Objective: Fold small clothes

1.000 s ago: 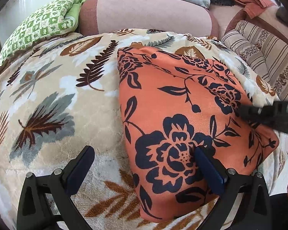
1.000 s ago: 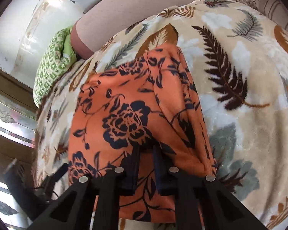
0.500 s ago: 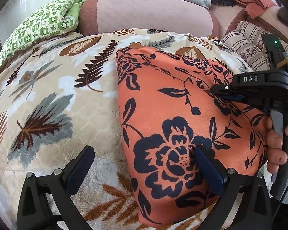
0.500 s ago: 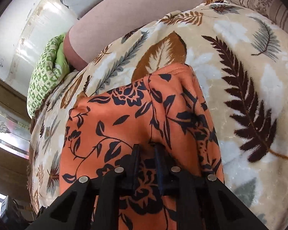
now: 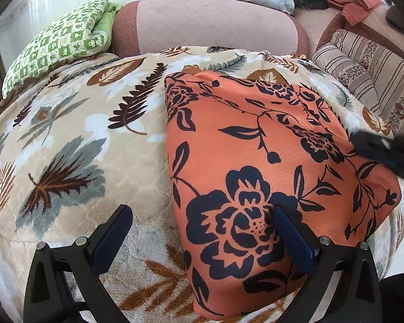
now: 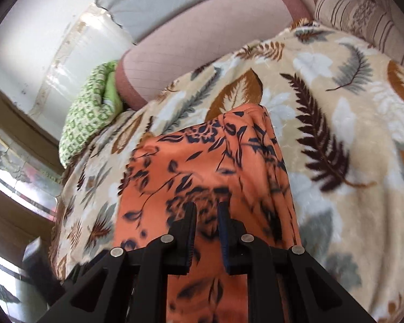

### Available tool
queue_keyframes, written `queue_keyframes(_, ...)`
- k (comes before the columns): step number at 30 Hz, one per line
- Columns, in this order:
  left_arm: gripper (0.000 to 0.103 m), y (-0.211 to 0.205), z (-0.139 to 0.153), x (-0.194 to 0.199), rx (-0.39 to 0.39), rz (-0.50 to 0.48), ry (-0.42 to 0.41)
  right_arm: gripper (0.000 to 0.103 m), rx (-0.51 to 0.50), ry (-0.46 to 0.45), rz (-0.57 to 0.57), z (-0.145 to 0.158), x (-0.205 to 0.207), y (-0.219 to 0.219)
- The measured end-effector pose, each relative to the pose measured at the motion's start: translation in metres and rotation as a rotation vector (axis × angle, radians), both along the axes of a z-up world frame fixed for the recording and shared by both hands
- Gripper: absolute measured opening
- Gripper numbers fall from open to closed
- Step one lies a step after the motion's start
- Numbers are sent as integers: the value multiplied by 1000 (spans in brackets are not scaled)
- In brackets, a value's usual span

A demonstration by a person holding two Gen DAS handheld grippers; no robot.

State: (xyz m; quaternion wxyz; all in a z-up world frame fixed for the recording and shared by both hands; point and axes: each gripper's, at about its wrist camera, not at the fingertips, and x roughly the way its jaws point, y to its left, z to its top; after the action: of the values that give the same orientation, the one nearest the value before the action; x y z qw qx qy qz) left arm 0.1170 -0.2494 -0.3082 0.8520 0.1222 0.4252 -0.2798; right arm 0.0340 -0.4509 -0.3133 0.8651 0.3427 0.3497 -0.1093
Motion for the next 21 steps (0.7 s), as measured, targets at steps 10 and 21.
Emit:
queue_keyframes(10,103,1,-3,-4,-10,-3,-28,19,21,94,-13,-34,-24,16)
queue_keyframes(21,103,6,-5,-11,-33,25,-55,19,101,59,-17,-40,-28,5)
